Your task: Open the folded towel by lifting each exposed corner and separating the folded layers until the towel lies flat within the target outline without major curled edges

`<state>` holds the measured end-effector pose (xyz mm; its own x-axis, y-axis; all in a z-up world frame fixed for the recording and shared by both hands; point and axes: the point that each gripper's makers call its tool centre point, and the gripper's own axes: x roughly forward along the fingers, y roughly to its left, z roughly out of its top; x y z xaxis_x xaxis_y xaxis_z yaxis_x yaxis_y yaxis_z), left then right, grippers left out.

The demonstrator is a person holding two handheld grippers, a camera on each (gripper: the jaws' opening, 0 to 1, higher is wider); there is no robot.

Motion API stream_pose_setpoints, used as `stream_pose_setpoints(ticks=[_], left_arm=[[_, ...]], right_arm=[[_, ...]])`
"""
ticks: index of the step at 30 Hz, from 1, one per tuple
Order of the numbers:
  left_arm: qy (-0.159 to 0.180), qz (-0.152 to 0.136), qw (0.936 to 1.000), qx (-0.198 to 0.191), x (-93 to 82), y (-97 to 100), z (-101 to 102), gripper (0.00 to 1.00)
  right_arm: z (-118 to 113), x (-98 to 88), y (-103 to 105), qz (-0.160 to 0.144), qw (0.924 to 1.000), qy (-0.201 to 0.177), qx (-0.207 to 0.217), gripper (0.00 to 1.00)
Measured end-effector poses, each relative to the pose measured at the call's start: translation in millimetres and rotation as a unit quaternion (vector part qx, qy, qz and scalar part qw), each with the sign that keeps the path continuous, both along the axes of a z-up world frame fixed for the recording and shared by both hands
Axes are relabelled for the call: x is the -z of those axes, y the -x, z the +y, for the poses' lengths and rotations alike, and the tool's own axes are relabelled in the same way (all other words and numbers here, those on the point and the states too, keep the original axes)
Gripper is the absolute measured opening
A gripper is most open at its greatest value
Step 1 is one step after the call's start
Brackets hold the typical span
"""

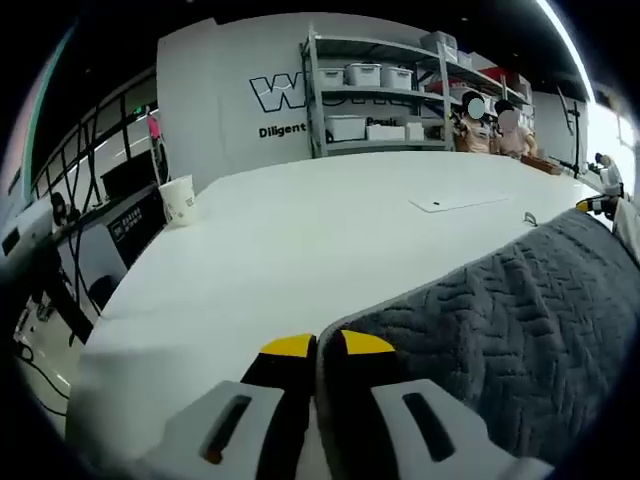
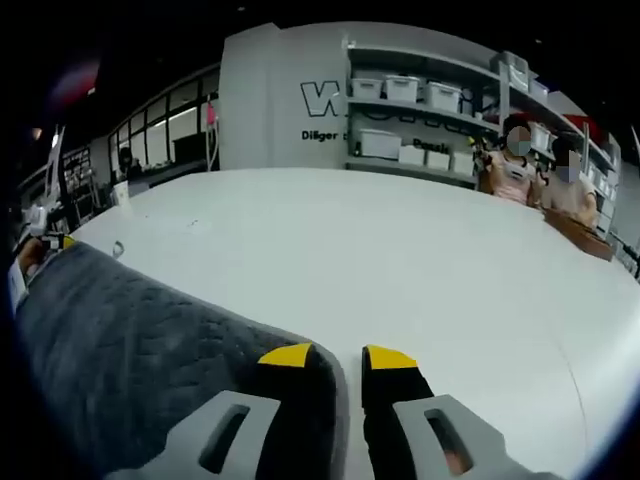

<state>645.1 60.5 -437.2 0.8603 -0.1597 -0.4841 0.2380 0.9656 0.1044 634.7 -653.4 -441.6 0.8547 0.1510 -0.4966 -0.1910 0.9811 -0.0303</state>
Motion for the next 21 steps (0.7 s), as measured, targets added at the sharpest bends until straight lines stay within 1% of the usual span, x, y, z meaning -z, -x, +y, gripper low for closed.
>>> stream_pose_setpoints(ticks=[1, 2, 3, 5, 7, 10, 12, 14, 16, 17, 18, 21], left_arm=[[-0.001, -0.001, 1.0, 0.001, 0.0, -0.2, 0.2, 0.08], [-0.002, -0.001, 1.0, 0.003, -0.1, -0.4, 0.0, 0.08], [-0.004, -0.002, 1.0, 0.003, -0.1, -1.1, 0.4, 0.07], [-0.004, -0.002, 1.0, 0.004, 0.0, -1.2, 0.4, 0.07], [-0.001, -0.002, 1.0, 0.003, 0.1, -1.2, 0.7, 0.07], [0.0, -0.002, 1.0, 0.002, 0.1, -1.2, 0.9, 0.07], [0.001, -0.002, 1.0, 0.002, 0.2, -1.4, 1.1, 0.07], [0.004, -0.001, 1.0, 0.001, 0.2, -1.8, 1.5, 0.07], [0.005, -0.002, 1.0, 0.002, 0.4, -1.1, 1.2, 0.07], [0.006, -0.002, 1.0, 0.002, 0.4, -0.6, 0.9, 0.07], [0.006, -0.003, 1.0, 0.002, 0.5, -0.2, 0.6, 0.07], [0.01, -0.003, 0.9999, 0.003, 0.6, 0.4, 0.3, 0.07]], right_arm=[[3.8, 0.3, 0.2, 0.001, 1.0, -0.003, -0.009, 0.03], [6.0, 0.8, 0.7, 0.002, 0.9999, -0.002, -0.011, 0.02], [5.0, 0.8, 0.6, 0.001, 0.9999, 0.008, -0.01, 0.02], [4.9, 0.6, 1.2, 0.003, 0.9999, 0.007, -0.01, 0.02], [3.3, -0.4, 2.9, 0.004, 1.0, 0.007, -0.006, 0.05], [-3.8, -4.5, 4.2, 0.001, 1.0, 0.007, 0.005, 0.14], [-3.7, -8.2, 6.1, -0.005, 0.9999, -0.014, 0.006, 0.13], [-4.2, -7.8, 7.6, -0.004, 0.9998, -0.02, 0.004, 0.1], [-3.7, -3.0, 9.3, 0.007, 0.9997, -0.021, 0.003, 0.14], [-3.2, 0.5, 10.2, 0.014, 0.9996, -0.025, 0.002, 0.19], [-3.8, 2.3, 9.3, 0.018, 0.9995, -0.027, 0.001, 0.21], [-0.6, 0.4, 13.0, 0.016, 0.9994, -0.032, -0.003, 0.18]])
